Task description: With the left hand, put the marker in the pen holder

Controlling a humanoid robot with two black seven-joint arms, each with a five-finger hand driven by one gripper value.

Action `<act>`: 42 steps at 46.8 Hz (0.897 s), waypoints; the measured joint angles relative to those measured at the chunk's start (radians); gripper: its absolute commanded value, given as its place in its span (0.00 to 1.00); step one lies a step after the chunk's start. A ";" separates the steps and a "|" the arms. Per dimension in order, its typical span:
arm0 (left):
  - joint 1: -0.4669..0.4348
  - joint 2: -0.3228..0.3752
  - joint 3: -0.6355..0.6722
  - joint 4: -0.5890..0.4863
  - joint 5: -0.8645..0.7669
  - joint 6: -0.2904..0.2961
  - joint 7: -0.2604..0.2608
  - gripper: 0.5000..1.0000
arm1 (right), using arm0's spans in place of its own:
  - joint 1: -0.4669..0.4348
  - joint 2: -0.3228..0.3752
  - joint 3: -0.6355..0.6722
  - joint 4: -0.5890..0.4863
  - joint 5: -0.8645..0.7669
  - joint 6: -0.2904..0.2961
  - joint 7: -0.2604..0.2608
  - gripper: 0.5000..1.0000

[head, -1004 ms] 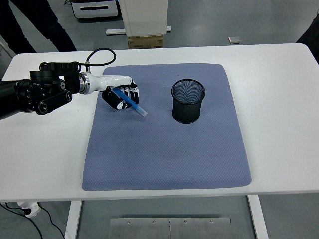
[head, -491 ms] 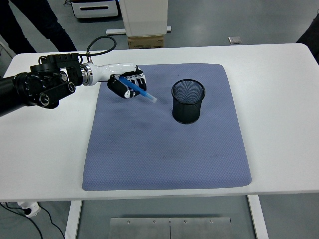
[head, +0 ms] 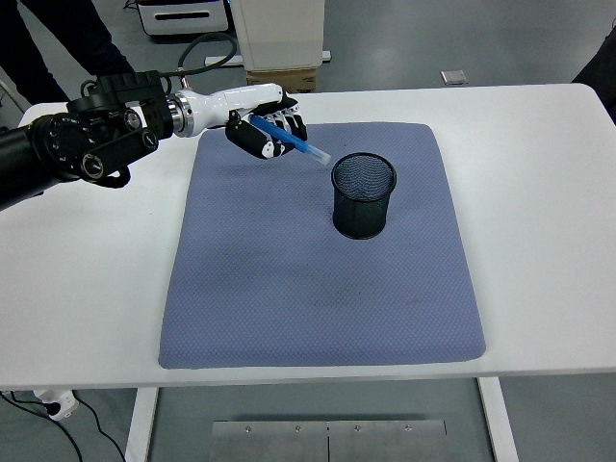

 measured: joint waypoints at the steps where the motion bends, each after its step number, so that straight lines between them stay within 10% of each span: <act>1: -0.001 -0.001 -0.005 0.000 0.000 -0.001 0.000 0.00 | 0.000 0.000 0.000 0.000 0.000 0.000 0.000 1.00; 42: 0.036 -0.161 -0.205 0.006 -0.098 -0.020 0.000 0.00 | 0.000 0.000 0.000 0.000 0.000 0.000 0.000 1.00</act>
